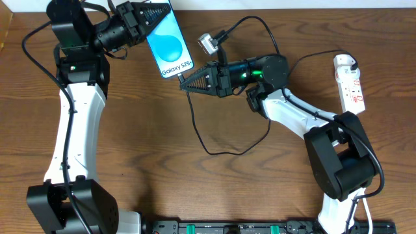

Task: Plug charger to phone and switch on socket
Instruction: 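Push the connector up into the phone's bottom port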

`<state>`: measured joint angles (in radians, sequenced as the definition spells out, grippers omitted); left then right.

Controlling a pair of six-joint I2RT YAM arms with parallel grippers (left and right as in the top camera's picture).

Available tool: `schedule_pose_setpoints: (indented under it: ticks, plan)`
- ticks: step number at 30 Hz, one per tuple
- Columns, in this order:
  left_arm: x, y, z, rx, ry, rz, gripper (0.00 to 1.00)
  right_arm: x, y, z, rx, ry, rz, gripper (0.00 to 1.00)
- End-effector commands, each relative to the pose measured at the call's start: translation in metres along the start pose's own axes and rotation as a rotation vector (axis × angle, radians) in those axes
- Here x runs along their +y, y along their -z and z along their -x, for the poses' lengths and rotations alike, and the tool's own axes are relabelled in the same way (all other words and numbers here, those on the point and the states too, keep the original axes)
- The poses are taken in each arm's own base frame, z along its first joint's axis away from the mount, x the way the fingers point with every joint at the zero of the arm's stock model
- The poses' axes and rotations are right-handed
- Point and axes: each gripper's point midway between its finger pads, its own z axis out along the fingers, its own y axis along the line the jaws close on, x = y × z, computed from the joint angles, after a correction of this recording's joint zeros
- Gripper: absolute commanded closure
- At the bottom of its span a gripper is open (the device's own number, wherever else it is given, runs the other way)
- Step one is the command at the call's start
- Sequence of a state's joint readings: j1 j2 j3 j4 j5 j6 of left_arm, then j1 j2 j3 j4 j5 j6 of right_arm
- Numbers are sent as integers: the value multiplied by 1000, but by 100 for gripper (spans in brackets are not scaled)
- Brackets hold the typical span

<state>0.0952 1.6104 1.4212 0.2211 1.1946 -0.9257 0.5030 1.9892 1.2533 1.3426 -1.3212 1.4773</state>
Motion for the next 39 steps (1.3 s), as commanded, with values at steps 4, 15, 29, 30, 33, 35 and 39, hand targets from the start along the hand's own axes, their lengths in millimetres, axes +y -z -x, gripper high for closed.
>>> schedule_pose_setpoints:
  ticks: [4, 15, 29, 30, 33, 35, 39]
  plan:
    - [-18, -5, -22, 108, -30, -75, 92, -2, 7, 39, -204, 1, -23, 99]
    - [-23, -3, -29, 151, -30, -103, 92, -2, 9, 43, -228, 2, -26, 99]
    - [-24, -3, -31, 163, -42, -113, 92, -3, 9, 47, -254, 1, -29, 99]
    - [-24, -3, -31, 163, -42, -113, 92, -3, 9, 47, -254, 1, -29, 99]
    - [-24, -3, -31, 163, -42, -113, 93, -3, 9, 47, -254, 1, -29, 99]
    - [-24, -3, -31, 162, -42, -112, 92, -2, 9, 47, -250, 2, -28, 99]
    - [-22, 0, -28, 150, -44, -105, 92, -2, 8, 42, -225, 2, -26, 82]
